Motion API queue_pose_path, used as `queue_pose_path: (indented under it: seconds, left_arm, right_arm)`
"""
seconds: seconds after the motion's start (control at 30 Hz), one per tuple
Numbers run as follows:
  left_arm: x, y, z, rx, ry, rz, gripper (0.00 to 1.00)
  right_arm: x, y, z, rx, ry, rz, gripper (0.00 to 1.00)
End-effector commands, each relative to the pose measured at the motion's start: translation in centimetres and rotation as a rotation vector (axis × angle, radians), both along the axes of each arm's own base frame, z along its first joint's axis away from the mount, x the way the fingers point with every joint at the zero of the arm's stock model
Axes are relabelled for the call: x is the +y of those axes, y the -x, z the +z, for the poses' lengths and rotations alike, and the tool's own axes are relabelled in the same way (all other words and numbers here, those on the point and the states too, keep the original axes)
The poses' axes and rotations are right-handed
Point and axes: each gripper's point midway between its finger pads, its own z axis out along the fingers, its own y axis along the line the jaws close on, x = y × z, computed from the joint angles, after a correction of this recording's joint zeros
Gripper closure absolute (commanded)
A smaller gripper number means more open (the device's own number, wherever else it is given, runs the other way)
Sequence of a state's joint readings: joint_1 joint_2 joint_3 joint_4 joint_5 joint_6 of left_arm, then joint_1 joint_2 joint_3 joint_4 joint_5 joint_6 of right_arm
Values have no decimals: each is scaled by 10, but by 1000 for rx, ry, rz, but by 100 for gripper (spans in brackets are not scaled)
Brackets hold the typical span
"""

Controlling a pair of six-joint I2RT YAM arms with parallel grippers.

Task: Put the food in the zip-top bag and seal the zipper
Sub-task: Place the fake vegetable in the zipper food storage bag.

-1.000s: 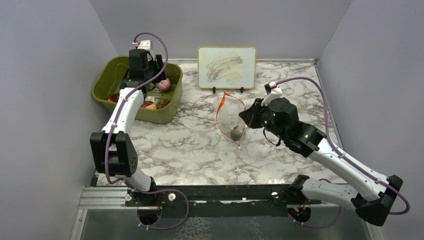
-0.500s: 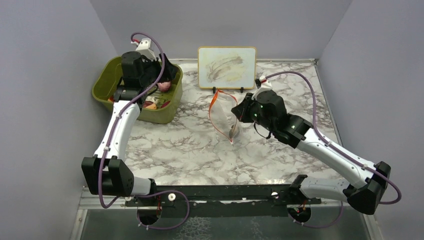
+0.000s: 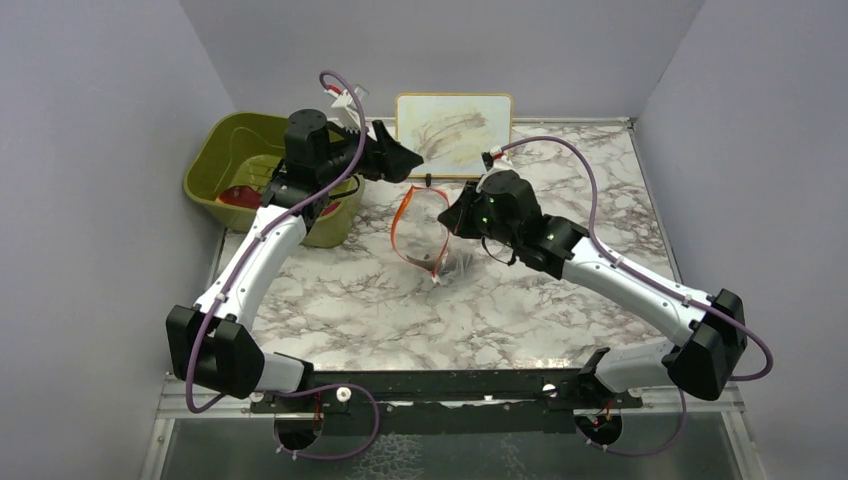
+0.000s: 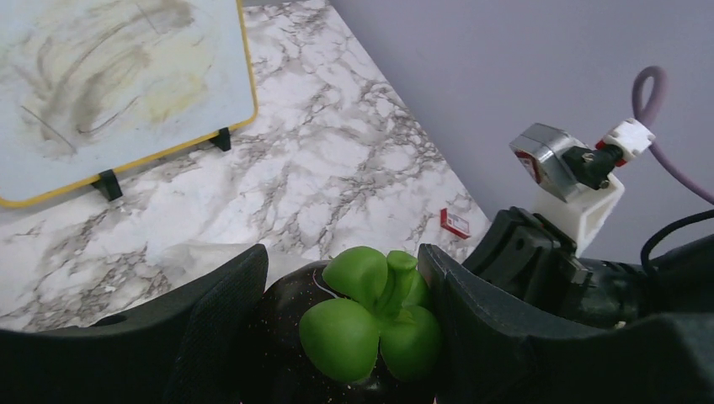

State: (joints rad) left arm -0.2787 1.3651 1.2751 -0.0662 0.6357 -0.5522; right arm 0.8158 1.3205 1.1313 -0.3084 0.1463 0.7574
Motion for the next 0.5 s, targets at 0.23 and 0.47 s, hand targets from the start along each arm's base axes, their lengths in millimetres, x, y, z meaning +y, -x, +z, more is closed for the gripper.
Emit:
queue_pose_path:
  seconds: [0.23, 0.47]
  left_arm:
    - [-22, 37, 15, 42, 112, -117, 73]
    - [-25, 40, -15, 103, 175, -107, 73]
  right_arm:
    - [10, -16, 28, -32, -94, -52, 99]
    - [16, -16, 39, -40, -142, -36, 99]
